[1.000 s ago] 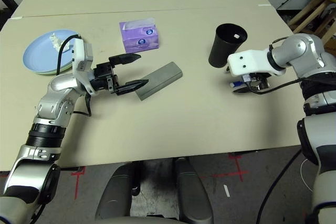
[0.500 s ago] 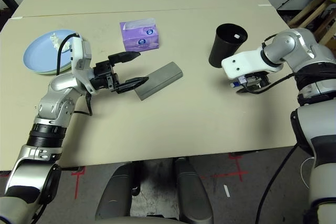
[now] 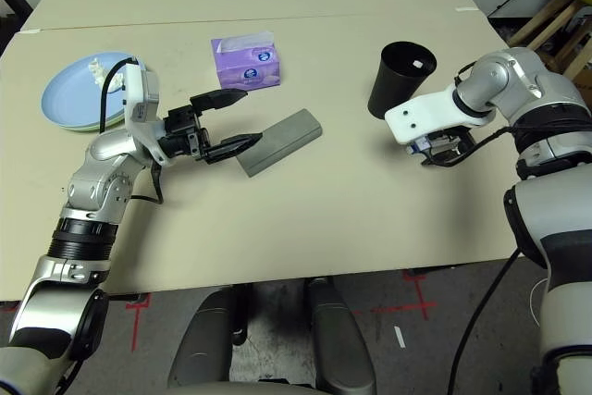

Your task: Organize and tidy the items on the table.

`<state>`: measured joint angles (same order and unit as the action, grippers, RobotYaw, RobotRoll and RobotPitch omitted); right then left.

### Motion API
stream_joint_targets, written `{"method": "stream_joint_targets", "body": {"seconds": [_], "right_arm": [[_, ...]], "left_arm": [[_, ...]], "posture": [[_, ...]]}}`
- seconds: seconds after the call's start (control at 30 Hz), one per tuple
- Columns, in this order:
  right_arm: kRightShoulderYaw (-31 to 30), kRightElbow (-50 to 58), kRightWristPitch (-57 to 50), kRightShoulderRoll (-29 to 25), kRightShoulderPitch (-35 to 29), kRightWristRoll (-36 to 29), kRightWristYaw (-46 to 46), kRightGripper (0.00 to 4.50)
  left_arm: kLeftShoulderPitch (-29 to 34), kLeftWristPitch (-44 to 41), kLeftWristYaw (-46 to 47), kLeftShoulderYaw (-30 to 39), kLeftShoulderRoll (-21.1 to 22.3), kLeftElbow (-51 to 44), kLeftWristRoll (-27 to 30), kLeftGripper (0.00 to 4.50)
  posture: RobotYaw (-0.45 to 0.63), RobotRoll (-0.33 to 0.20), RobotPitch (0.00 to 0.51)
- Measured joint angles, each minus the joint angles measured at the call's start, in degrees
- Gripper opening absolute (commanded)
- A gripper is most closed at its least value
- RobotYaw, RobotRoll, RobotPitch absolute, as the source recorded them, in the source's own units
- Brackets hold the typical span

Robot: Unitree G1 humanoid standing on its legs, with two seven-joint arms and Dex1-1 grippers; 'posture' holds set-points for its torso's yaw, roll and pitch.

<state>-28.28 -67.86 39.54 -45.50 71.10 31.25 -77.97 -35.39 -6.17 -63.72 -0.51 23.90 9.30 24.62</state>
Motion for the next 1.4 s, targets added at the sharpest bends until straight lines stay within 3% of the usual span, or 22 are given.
{"method": "stream_joint_targets", "body": {"seconds": [0.07, 0.13, 0.43, 0.77, 0.97, 1.23, 1.4], "right_arm": [[-0.03, -0.02, -0.03, 0.15, -0.11, 0.22, 0.26, 4.3], [-0.12, -0.09, -0.18, 0.15, -0.44, 0.47, 0.28, 3.81], [-0.43, -0.53, -0.58, 0.08, -0.67, 1.29, -0.76, 0.51], [-0.22, -0.53, -1.09, -0.4, -0.66, 0.87, -3.68, 0.42], [2.73, -0.06, -3.64, -0.6, -0.48, -3.68, -9.17, 0.42], [5.32, 3.68, -12.25, -1.1, 1.36, -15.27, -14.05, 0.42], [4.54, 11.73, -23.6, -2.2, 1.5, -28.21, -14.1, 0.42]], "left_arm": [[0.0, 0.0, 0.0, 0.0, 0.0, 0.0, 0.01, 4.5], [0.0, 0.0, 0.0, 0.0, 0.0, 0.0, 0.01, 4.5], [0.0, 0.0, 0.0, 0.0, 0.01, 0.0, 0.01, 4.5], [-0.01, 0.0, -0.01, 0.0, 0.01, 0.0, 0.01, 4.5], [-0.02, -0.07, -0.06, -0.01, 0.01, 0.01, 0.02, 4.5], [-0.02, -0.43, -0.85, -0.1, 0.28, 0.02, 0.03, 4.5], [-0.01, -0.42, -1.48, -0.21, 0.82, 0.05, 0.02, 4.5]], "posture": [[0.11, 0.0, 0.224], [0.11, 0.0, 0.223], [0.1, 0.0, 0.222], [0.09, 0.0, 0.218], [0.09, 0.0, 0.217], [0.08, 0.0, 0.214], [0.08, 0.0, 0.212]]}}
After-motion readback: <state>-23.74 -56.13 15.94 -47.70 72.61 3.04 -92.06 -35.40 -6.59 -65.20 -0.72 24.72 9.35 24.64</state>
